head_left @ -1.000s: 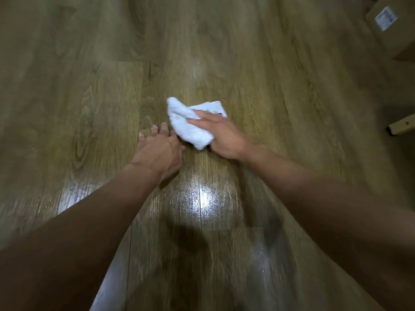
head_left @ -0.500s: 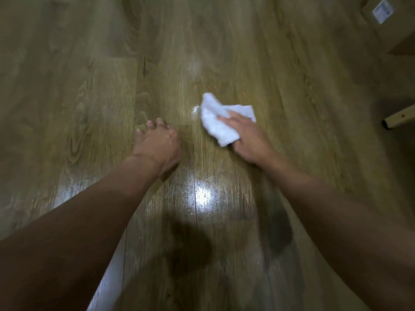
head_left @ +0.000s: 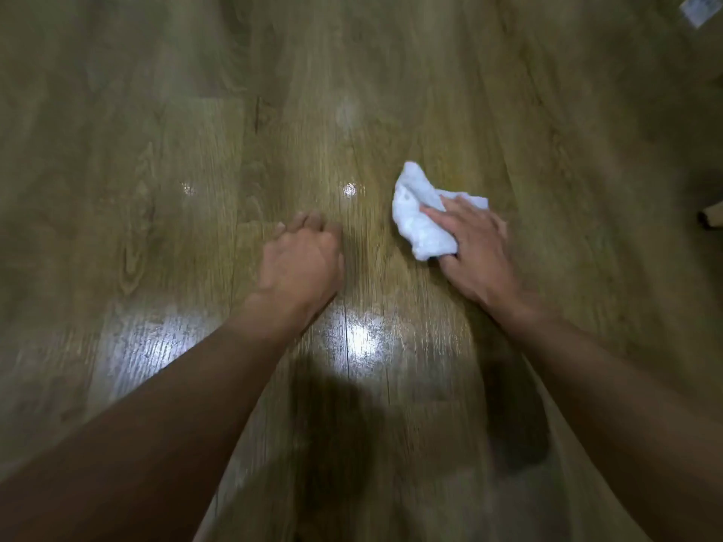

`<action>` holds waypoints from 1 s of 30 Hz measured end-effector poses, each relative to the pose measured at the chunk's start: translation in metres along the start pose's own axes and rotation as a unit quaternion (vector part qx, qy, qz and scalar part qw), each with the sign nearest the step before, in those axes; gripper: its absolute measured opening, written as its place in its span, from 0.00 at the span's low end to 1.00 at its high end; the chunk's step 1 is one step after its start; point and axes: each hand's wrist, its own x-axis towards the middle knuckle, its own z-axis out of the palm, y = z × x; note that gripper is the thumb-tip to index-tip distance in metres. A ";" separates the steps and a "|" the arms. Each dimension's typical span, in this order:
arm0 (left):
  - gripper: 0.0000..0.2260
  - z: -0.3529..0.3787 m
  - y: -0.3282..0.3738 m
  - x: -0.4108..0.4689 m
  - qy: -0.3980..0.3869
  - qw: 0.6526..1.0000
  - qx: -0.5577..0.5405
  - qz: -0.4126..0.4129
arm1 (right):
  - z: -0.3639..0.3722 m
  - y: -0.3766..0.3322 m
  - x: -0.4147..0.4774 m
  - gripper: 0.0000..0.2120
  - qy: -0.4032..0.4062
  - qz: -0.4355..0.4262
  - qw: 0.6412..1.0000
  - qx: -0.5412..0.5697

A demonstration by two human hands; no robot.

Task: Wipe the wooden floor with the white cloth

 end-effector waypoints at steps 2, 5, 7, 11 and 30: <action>0.11 -0.004 0.003 0.005 0.047 0.999 -0.007 -0.005 | 0.000 -0.005 0.032 0.25 0.023 0.050 0.998 -0.037; 0.10 -0.005 0.000 0.023 0.076 0.997 -0.019 -0.021 | 0.007 -0.034 0.098 0.28 0.016 0.066 0.998 -0.008; 0.13 -0.004 -0.008 0.036 0.069 0.997 0.002 -0.040 | 0.019 -0.061 0.125 0.30 0.003 0.054 0.999 -0.005; 0.17 0.002 -0.023 0.039 0.049 0.994 -0.020 -0.091 | 0.034 -0.091 0.103 0.28 -0.027 -0.060 0.998 -0.010; 0.26 0.000 -0.032 0.033 -0.074 0.994 -0.031 -0.070 | 0.011 -0.049 0.043 0.29 -0.056 -0.098 0.990 0.084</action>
